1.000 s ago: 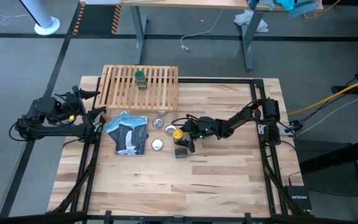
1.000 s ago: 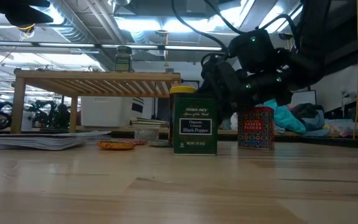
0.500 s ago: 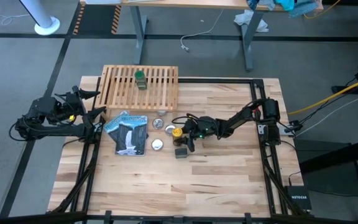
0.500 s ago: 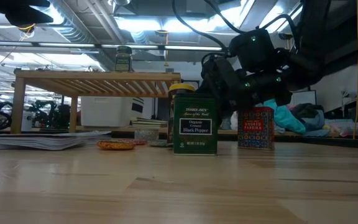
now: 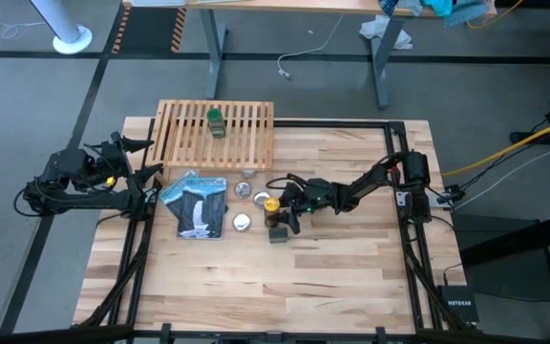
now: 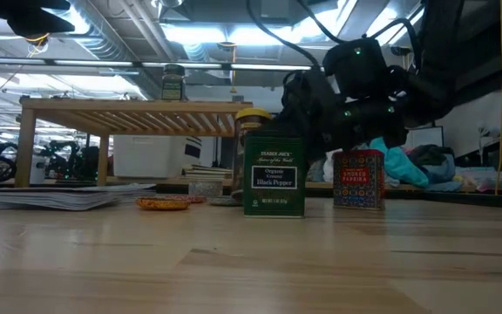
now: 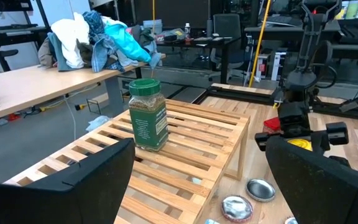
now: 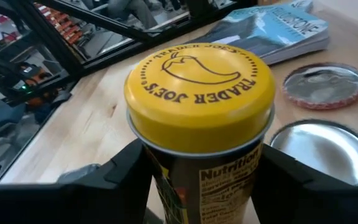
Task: Shelf spices
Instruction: Put the yellow seasoning bottle on the shelf
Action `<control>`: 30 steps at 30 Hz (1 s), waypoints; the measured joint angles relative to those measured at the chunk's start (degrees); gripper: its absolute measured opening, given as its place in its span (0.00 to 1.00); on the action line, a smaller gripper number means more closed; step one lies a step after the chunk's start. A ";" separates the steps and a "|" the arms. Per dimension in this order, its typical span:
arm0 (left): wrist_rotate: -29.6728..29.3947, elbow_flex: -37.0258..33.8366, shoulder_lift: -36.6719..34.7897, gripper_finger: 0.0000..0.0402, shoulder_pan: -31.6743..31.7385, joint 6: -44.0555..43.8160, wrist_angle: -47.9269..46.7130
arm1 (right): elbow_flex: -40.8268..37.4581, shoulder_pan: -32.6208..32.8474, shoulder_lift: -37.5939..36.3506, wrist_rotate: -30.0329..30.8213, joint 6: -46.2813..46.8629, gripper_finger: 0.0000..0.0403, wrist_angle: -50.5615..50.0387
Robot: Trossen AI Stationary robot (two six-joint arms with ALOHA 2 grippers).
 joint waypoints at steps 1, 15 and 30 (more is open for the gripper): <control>0.00 0.00 -0.02 0.89 0.01 0.00 0.00 | -0.02 0.00 -0.02 -0.11 0.00 0.54 0.27; 0.00 0.00 -0.02 0.89 -0.02 -0.01 0.00 | -0.04 0.00 -6.01 -1.54 -1.33 0.54 -1.97; -0.02 0.00 -0.01 0.89 -0.02 0.01 0.00 | -0.04 -1.09 -18.47 4.64 -7.15 0.54 -9.68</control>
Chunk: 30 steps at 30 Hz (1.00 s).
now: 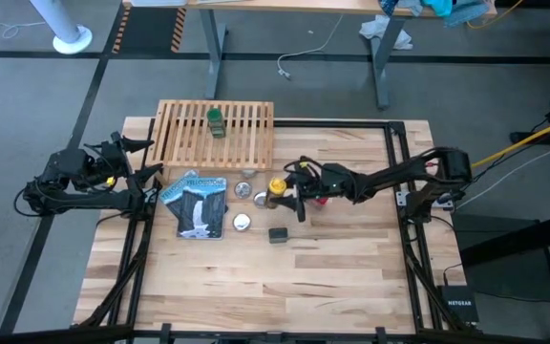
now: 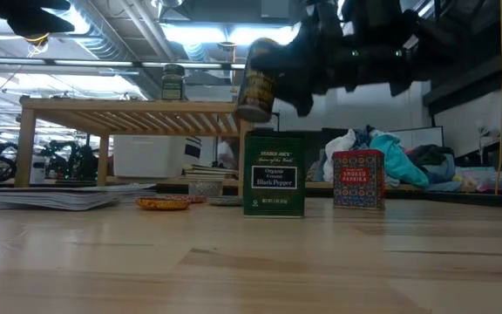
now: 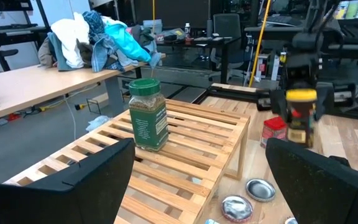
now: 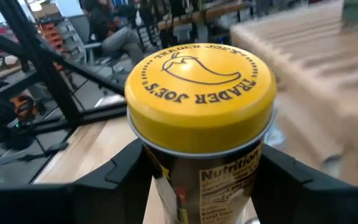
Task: Shelf spices
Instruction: Put the yellow seasoning bottle on the shelf
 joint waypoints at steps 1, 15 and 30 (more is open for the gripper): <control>0.00 0.00 0.02 0.89 0.00 0.00 0.00 | 0.00 -0.44 -0.92 -0.01 -0.54 0.54 -0.16; 0.02 0.00 0.02 0.89 0.00 0.00 0.00 | 24.96 -13.18 -2.46 -5.16 -16.34 0.54 -31.05; 0.00 0.02 0.01 0.89 0.01 0.05 0.00 | 43.18 -20.84 11.47 -15.60 -20.00 0.54 -36.67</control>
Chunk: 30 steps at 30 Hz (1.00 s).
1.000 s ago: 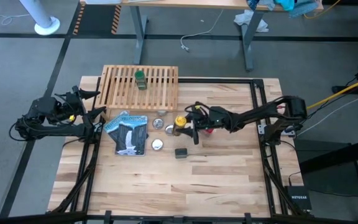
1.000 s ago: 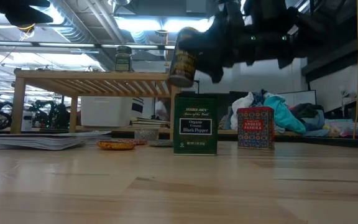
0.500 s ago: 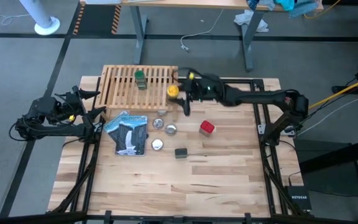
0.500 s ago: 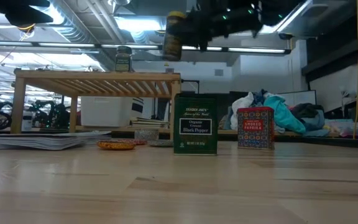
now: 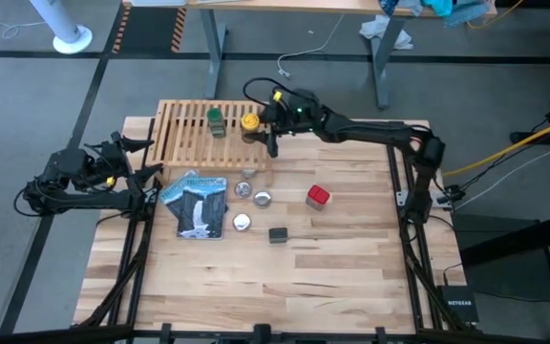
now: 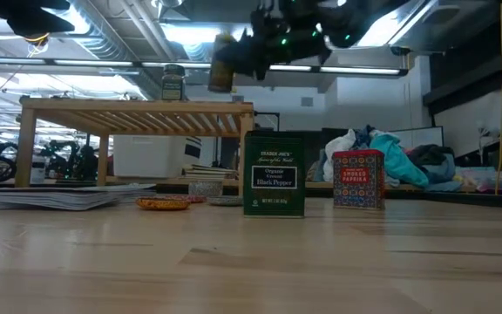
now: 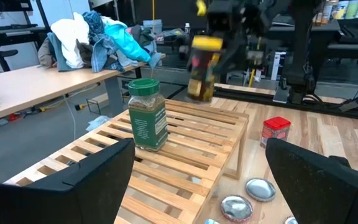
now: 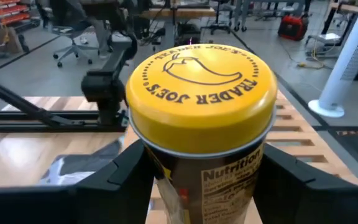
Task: Shelf spices
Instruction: Put the yellow seasoning bottle on the shelf
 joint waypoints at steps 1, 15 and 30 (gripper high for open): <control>-0.01 0.00 -0.01 0.89 0.01 -0.01 0.18 | 0.98 -0.24 1.47 -0.29 0.01 0.54 0.10; 0.04 0.00 0.01 0.89 0.01 0.15 0.03 | 13.54 -1.48 12.25 -3.79 0.07 0.55 -1.43; 0.02 0.00 -0.01 0.89 0.01 0.11 0.10 | 13.50 -2.49 12.25 -2.96 -2.06 0.55 -4.11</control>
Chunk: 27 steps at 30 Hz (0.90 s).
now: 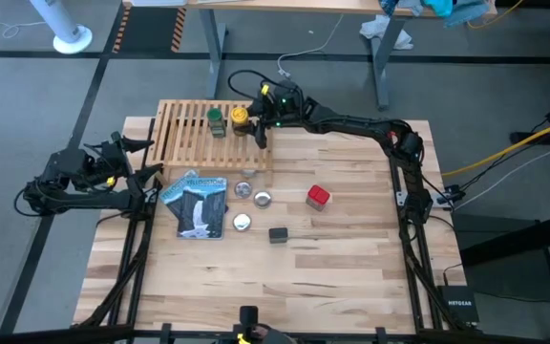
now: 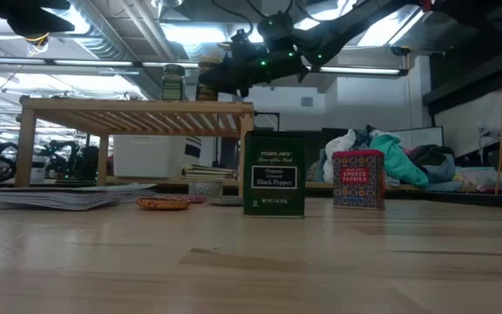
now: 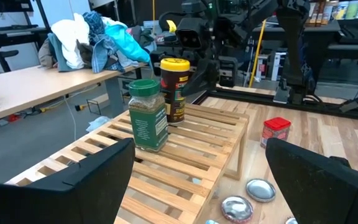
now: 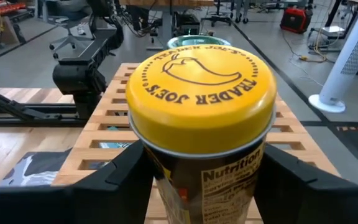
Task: Shelf spices
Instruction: Put the yellow seasoning bottle on the shelf
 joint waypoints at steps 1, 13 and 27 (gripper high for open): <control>0.01 0.00 0.01 0.89 -0.01 0.02 0.00 | 0.00 0.00 0.00 0.00 -0.32 0.56 0.02; 0.00 0.00 0.00 0.89 0.00 0.02 0.00 | -0.02 0.02 0.00 0.55 -0.49 0.77 -1.41; 0.00 0.00 0.01 0.89 0.00 0.02 0.01 | -0.04 0.02 0.00 1.46 2.35 0.83 4.91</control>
